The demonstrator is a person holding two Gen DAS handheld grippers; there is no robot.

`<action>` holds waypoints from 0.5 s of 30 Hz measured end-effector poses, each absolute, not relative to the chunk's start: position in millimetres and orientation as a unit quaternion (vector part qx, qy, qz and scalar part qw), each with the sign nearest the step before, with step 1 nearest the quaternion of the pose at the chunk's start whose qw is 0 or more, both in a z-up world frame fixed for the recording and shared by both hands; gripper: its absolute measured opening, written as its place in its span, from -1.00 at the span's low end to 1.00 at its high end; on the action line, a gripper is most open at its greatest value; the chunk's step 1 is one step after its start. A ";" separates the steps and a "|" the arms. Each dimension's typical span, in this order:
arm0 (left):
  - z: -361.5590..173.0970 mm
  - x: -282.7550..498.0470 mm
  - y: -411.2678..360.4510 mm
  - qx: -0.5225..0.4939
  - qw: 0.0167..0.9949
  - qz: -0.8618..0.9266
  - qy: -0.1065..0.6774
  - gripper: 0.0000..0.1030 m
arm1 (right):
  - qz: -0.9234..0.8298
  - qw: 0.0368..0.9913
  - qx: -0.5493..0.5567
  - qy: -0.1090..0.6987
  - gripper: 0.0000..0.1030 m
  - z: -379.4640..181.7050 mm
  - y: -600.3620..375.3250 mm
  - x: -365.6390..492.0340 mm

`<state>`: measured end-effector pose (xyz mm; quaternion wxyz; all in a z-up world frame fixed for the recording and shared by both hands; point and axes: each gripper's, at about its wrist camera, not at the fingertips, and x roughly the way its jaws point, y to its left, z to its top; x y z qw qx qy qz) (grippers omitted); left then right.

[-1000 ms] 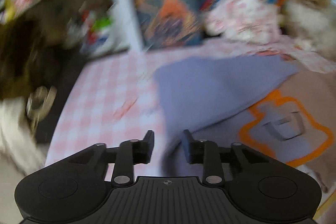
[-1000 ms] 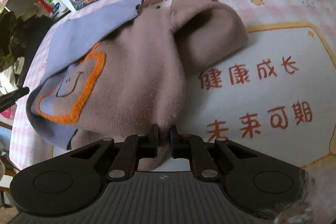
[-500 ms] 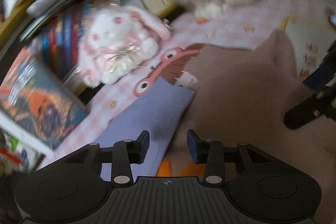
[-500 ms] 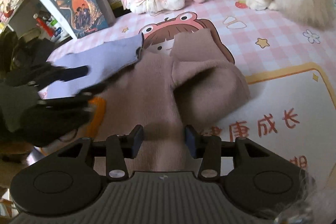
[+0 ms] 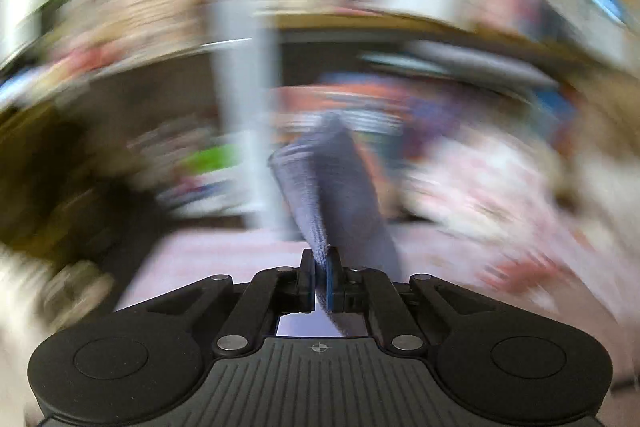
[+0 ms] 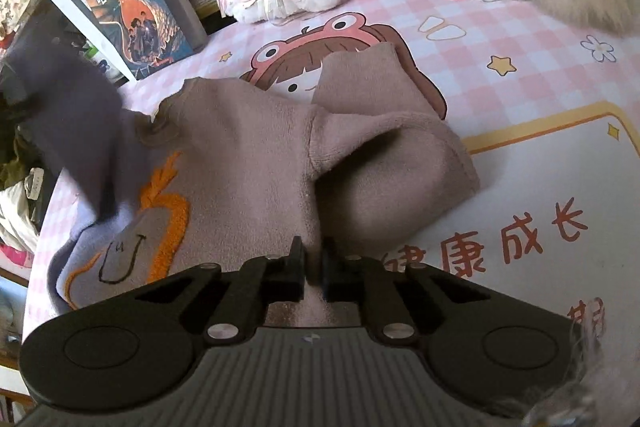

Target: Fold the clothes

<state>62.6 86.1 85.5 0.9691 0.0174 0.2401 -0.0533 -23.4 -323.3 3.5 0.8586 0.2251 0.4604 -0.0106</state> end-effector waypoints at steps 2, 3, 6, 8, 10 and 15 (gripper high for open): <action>75.7 58.2 137.7 0.007 0.964 0.015 0.265 -0.89 | -0.011 0.858 0.224 0.461 -0.86 2.8 -322.7 -21.7; 70.7 56.0 163.6 0.002 0.960 0.049 0.277 -0.89 | -0.012 0.858 0.225 0.462 -0.84 2.4 -323.3 -20.4; 55.7 50.8 222.0 -0.013 0.945 0.118 0.306 -0.89 | -0.016 0.854 0.243 0.459 -0.75 1.4 -328.9 -12.7; 48.0 51.9 238.6 -0.026 0.937 0.134 0.320 -0.89 | -0.018 0.856 0.244 0.455 -0.61 1.7 -329.5 -3.8; 43.2 54.7 242.5 -0.033 0.935 0.135 0.326 -0.89 | -0.019 0.859 0.241 0.451 -0.49 0.4 -327.7 7.9; 56.5 57.2 223.1 -0.051 0.951 0.102 0.287 -0.90 | -0.024 0.868 0.226 0.441 -0.89 3.2 -322.2 26.5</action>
